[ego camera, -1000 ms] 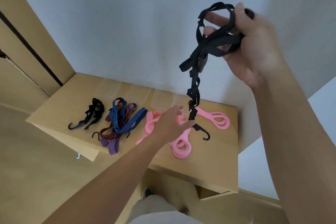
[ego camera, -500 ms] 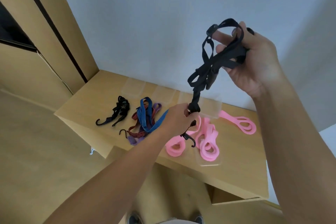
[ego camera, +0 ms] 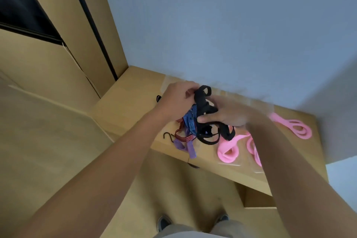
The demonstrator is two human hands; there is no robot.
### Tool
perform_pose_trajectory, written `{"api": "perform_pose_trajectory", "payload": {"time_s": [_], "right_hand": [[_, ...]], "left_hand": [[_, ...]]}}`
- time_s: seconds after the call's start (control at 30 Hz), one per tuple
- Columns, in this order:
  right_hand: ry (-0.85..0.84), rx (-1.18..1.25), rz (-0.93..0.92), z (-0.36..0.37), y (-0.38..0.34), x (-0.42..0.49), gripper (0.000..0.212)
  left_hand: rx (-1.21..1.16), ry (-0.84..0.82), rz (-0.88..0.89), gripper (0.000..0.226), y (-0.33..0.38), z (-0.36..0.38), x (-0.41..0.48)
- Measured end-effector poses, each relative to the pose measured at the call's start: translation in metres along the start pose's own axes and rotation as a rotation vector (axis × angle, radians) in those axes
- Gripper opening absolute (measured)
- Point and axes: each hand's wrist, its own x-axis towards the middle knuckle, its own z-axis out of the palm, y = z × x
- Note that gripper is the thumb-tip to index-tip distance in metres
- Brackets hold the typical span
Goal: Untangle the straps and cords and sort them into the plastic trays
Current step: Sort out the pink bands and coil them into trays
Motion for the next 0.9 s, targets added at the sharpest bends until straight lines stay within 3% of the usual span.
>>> {"api": "perform_pose_trajectory", "payload": {"time_s": [0.1, 0.23, 0.3, 0.37, 0.47, 0.6, 0.7, 0.9], "right_hand": [[0.17, -0.053, -0.025, 0.028, -0.003, 0.034, 0.026], [0.276, -0.03, -0.069, 0.052, -0.003, 0.078, 0.005], [0.298, 0.006, -0.019, 0.057, -0.005, 0.094, 0.014], [0.259, 0.16, 0.012, 0.059, -0.006, 0.11, 0.01], [0.16, 0.42, 0.103, 0.061, -0.005, 0.139, 0.006], [0.075, 0.599, 0.306, 0.069, 0.0, 0.187, 0.024], [0.107, 0.561, 0.375, 0.075, 0.005, 0.221, 0.017], [0.303, 0.222, 0.387, 0.087, 0.03, 0.267, 0.009]], "left_hand": [[-0.053, -0.029, 0.031, 0.028, -0.013, -0.021, -0.001], [0.015, 0.024, 0.002, 0.033, -0.044, -0.047, 0.004], [0.124, 0.013, -0.068, 0.045, -0.065, -0.064, 0.006], [0.265, -0.051, -0.188, 0.061, -0.092, -0.078, 0.007], [0.436, -0.094, -0.363, 0.061, -0.133, -0.089, 0.007], [0.499, -0.169, -0.475, 0.059, -0.173, -0.094, 0.015], [0.494, -0.191, -0.526, 0.059, -0.191, -0.099, 0.028], [0.457, -0.226, -0.544, 0.056, -0.214, -0.098, 0.047]]}}
